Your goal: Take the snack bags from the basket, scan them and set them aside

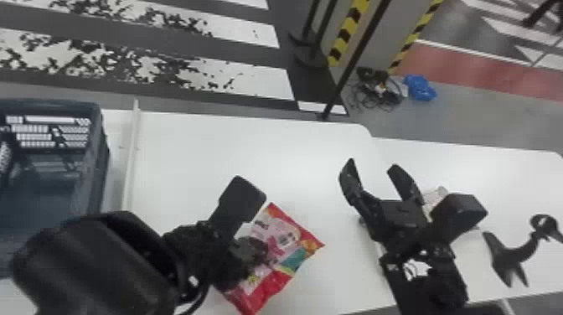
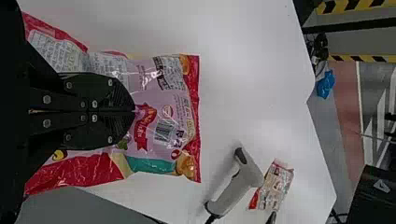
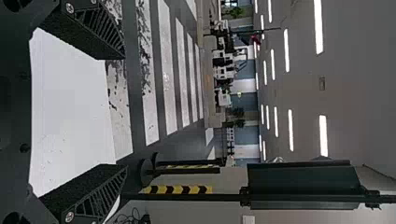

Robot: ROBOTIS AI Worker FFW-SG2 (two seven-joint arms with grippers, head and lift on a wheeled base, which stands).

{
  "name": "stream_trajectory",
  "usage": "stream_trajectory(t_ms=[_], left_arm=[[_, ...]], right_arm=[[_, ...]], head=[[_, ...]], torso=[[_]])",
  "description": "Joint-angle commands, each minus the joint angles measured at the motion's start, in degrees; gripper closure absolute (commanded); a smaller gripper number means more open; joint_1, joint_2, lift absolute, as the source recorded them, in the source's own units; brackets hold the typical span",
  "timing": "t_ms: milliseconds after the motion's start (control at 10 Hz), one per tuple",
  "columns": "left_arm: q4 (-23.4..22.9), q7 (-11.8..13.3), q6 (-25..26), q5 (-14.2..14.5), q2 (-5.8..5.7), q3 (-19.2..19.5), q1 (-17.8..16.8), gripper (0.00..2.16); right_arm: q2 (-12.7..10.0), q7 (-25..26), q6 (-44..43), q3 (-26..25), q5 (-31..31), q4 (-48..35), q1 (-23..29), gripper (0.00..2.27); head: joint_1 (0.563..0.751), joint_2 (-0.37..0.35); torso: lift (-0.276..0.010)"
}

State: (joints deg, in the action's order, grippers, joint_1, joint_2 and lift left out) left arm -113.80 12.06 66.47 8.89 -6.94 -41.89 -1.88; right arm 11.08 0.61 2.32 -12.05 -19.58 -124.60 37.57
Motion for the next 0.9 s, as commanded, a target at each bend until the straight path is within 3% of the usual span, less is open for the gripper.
stream_trajectory(t_ms=[0,100,200,300,700,800], left_arm=[[3.5,0.3,-2.7,-1.5,1.23,-1.8,-1.1,1.95],[5.3,0.0,-3.4,-1.5,1.67,-2.4,-1.5,1.92],[5.7,-0.2,-5.5,-2.4,1.67,-2.8,-1.5,1.3],[5.7,-0.3,-5.9,-4.3,1.67,-2.8,-1.5,0.0],[2.4,-6.0,-11.8,-5.6,0.35,3.3,0.7,0.07],[0.9,-8.5,-13.1,-5.7,-0.62,5.3,1.9,0.07]], right_arm=[[0.1,0.0,-0.1,0.1,-0.1,0.0,0.0,0.1],[0.3,0.0,-0.3,-0.1,-0.3,0.1,0.0,0.1],[0.4,0.0,-0.4,-0.3,-0.5,0.2,0.0,0.1],[0.6,0.0,-0.6,-0.3,-0.8,0.2,0.0,0.1],[1.0,0.0,-0.6,-0.8,-1.3,0.2,0.0,0.1],[1.0,0.0,-0.8,-0.8,-1.7,0.2,0.0,0.1]], head=[[0.695,-0.35],[0.695,-0.35],[0.695,-0.35],[0.695,-0.35],[0.695,-0.35],[0.695,-0.35]], torso=[[-0.075],[-0.075],[-0.075],[-0.075],[-0.075],[-0.075]])
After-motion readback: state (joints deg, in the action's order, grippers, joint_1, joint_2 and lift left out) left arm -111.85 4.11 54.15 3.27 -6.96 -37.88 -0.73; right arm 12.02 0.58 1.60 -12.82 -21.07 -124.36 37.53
